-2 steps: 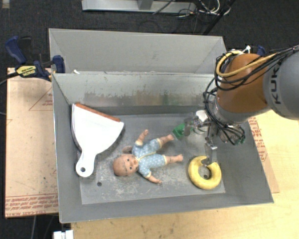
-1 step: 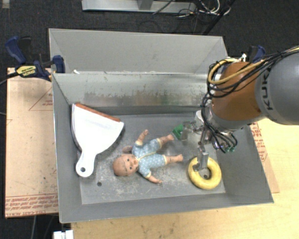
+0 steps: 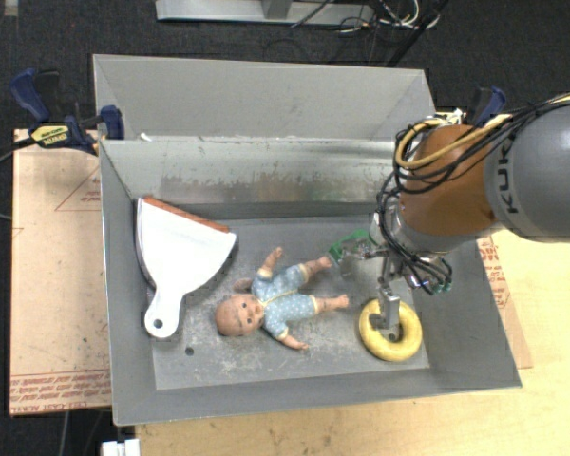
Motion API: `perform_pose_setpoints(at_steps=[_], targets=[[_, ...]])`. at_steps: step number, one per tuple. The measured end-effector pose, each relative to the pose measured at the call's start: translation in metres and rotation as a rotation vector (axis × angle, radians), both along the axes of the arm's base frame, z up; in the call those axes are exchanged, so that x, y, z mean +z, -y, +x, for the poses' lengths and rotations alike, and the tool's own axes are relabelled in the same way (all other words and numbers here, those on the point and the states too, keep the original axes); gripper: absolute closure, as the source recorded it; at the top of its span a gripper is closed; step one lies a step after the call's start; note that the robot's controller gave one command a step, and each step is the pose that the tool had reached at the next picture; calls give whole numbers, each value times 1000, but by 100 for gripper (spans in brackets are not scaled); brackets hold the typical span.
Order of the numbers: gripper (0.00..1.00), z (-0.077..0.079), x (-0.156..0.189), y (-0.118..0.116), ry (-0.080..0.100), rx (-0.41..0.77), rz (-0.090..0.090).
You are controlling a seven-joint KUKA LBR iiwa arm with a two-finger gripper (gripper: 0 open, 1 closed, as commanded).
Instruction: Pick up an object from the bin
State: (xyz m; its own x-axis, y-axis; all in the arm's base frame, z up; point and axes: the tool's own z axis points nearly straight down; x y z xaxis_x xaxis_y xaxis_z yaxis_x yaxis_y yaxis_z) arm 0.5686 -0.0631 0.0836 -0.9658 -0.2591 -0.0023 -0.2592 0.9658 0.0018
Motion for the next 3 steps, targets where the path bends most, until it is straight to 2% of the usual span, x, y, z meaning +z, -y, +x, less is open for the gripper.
perform_pose_setpoints(at_steps=[1, 2, 3], targets=[[100, -34, -11, 83, 14, 126, 0], [0, -35, -12, 83, 11, 128, 0], [0, -35, -12, 84, 11, 129, -1]])
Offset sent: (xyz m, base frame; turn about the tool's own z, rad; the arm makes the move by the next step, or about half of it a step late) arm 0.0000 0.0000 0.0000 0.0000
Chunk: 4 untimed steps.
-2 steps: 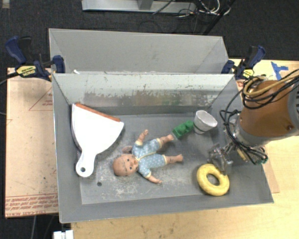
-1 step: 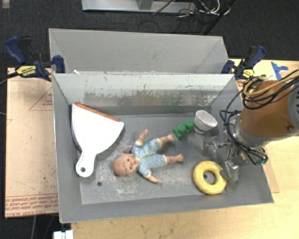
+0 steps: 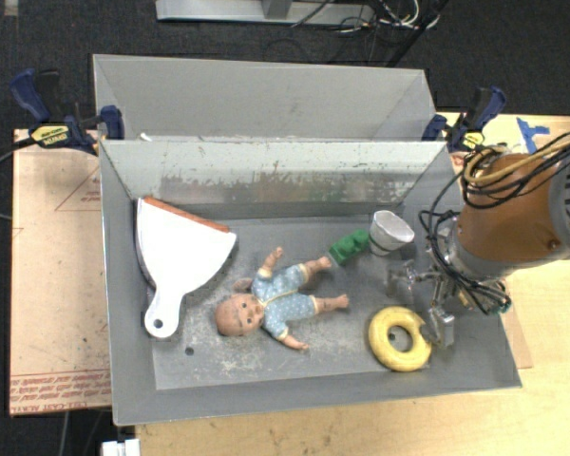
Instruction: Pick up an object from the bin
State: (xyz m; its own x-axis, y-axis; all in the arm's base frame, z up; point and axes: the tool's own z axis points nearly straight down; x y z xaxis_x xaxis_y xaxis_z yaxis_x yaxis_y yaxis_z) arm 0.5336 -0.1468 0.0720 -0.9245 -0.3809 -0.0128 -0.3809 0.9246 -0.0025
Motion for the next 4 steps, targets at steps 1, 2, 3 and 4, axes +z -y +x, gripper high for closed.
perform_pose_setpoints(at_steps=[1, 2, 3, 4], targets=[[0, -12, 0, -8, 5, 72, -3], [0, -25, 0, -18, 6, 147, -3], [0, -22, -1, -17, 7, 267, -4], [100, -21, 6, -30, 12, 429, -11]])
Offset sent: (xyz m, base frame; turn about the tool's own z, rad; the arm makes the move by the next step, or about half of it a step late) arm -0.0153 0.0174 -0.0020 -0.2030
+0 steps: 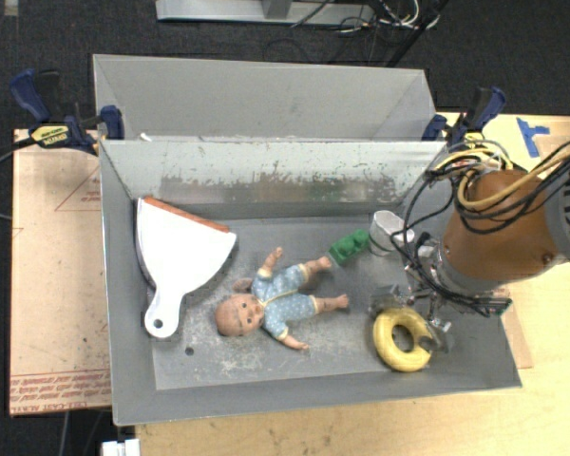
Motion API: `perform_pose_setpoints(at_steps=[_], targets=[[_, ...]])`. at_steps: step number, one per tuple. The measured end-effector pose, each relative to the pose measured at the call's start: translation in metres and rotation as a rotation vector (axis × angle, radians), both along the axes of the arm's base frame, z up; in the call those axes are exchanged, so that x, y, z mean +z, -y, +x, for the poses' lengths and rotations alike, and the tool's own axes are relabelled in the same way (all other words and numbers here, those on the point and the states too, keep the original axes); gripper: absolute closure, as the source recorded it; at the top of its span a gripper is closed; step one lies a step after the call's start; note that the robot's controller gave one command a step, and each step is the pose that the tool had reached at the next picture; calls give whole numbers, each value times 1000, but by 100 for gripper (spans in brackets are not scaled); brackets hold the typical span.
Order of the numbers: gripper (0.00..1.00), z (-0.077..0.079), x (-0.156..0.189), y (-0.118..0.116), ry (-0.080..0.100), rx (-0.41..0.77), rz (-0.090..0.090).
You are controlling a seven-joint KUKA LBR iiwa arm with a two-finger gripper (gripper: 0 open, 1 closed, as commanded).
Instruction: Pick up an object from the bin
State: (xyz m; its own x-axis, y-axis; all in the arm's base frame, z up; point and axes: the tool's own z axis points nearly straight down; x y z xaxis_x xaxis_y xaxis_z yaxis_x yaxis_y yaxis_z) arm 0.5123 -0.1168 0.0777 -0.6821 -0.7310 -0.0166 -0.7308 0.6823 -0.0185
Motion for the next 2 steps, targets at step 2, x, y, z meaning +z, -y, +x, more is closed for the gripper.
perform_pose_setpoints(at_steps=[2], targets=[[100, 0, 0, 0, 0, 2, 0]])
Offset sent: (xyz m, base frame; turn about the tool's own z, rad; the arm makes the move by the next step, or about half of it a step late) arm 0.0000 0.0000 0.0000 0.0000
